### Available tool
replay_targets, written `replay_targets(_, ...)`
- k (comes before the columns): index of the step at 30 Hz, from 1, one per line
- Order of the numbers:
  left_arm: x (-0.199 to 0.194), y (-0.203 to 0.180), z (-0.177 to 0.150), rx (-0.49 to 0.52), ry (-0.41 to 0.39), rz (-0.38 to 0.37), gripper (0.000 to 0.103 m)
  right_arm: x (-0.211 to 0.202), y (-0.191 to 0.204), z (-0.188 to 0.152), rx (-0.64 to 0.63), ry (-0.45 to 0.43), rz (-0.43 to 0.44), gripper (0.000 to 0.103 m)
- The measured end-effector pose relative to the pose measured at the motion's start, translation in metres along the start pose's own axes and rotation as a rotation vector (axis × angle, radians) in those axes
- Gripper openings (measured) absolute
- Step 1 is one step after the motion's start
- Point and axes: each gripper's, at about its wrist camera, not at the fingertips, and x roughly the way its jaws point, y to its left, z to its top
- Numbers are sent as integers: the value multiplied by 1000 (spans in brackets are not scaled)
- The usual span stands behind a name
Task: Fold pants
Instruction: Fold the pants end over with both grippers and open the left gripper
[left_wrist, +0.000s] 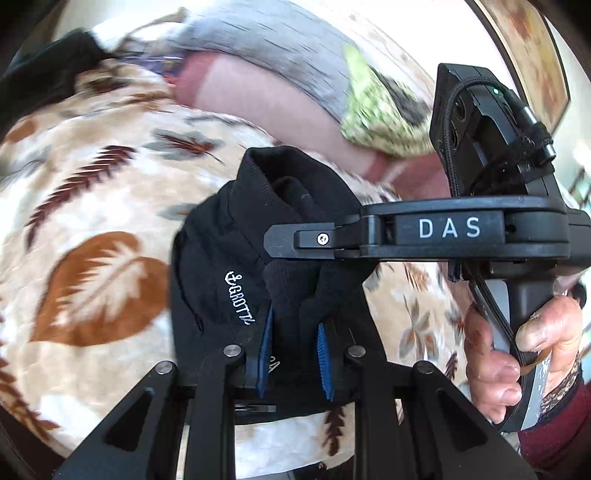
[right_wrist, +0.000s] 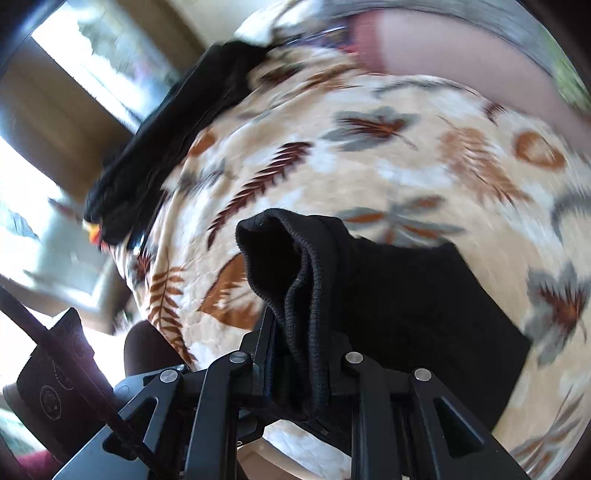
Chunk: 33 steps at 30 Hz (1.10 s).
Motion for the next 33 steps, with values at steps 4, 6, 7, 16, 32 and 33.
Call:
replay_targets(4, 26, -30, -3, 75, 57, -2, 20, -17, -45, -25, 106, -64, 33, 20)
replay_targets(6, 39, -44, -4, 114, 82, 3, 20, -25, -63, -36, 143, -90, 43, 20)
replay_targets(7, 44, -50, -4, 134, 92, 8, 20, -30, -72, -42, 163, -104, 51, 20)
replay_targets(16, 66, -79, -17, 238, 195, 69, 23, -25, -138, -83, 325, -154, 145, 21)
replay_targets(32, 8, -13, -1, -37, 123, 36, 59, -77, -191, -122, 487, -408, 64, 32)
replay_targets(33, 10, -5, -2, -69, 129, 52, 59, -80, -186, -122, 476, -426, 124, 32)
